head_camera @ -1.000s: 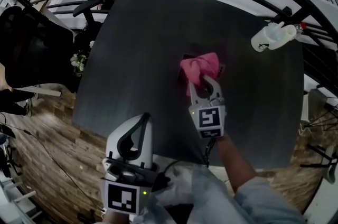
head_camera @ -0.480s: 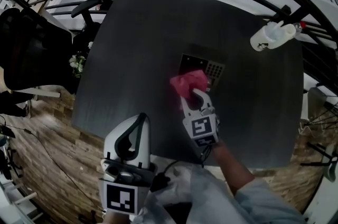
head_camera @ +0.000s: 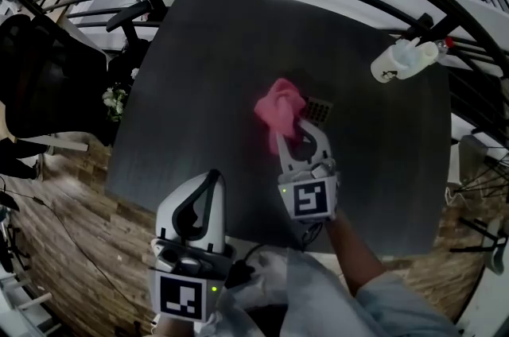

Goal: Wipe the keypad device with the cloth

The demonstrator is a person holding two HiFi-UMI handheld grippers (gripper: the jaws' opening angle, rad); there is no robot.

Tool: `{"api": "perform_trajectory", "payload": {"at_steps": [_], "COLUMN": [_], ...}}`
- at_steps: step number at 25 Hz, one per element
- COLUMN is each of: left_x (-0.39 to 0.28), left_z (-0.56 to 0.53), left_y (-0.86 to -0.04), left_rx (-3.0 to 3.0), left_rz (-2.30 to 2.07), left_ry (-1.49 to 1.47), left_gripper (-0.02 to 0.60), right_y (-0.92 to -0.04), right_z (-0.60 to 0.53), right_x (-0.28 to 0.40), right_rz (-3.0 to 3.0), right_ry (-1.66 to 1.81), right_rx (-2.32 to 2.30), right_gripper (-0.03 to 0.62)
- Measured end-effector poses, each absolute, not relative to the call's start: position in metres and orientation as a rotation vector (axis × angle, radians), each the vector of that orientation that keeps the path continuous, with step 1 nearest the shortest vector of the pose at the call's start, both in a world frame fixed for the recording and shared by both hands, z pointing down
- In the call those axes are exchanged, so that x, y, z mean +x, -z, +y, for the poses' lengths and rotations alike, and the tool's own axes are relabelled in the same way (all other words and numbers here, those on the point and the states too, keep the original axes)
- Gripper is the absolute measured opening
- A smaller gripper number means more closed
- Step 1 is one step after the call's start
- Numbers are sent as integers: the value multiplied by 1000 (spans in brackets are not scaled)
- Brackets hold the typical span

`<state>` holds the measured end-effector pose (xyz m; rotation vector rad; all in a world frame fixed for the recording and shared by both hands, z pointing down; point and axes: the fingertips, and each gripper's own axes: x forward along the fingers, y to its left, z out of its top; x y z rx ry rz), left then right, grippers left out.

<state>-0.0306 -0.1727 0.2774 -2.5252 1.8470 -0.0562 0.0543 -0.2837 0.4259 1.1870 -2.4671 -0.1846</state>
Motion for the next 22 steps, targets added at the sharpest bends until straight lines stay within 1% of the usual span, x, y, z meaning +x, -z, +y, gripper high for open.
{"api": "perform_trajectory", "payload": {"at_steps": [5,9,22], "left_x": [-31,-32,-14], "left_z": [-169,-167,-174], "left_y": [-277,-278,-277], "left_rx": [-2519,-2520,-2582], "left_rz": [1852,1856,1760], "left_ry": [67,73,70], "left_gripper": [5,5,5], "right_y": [-438,-452,-457], "right_z": [-316,-330,-332], "right_x": [40,47,141], "right_rz": [-2443,-2427,-2285], "right_ry": [226,201,-9], "right_rx": [1180,1220,1505], "right_gripper": [71,71,72]}}
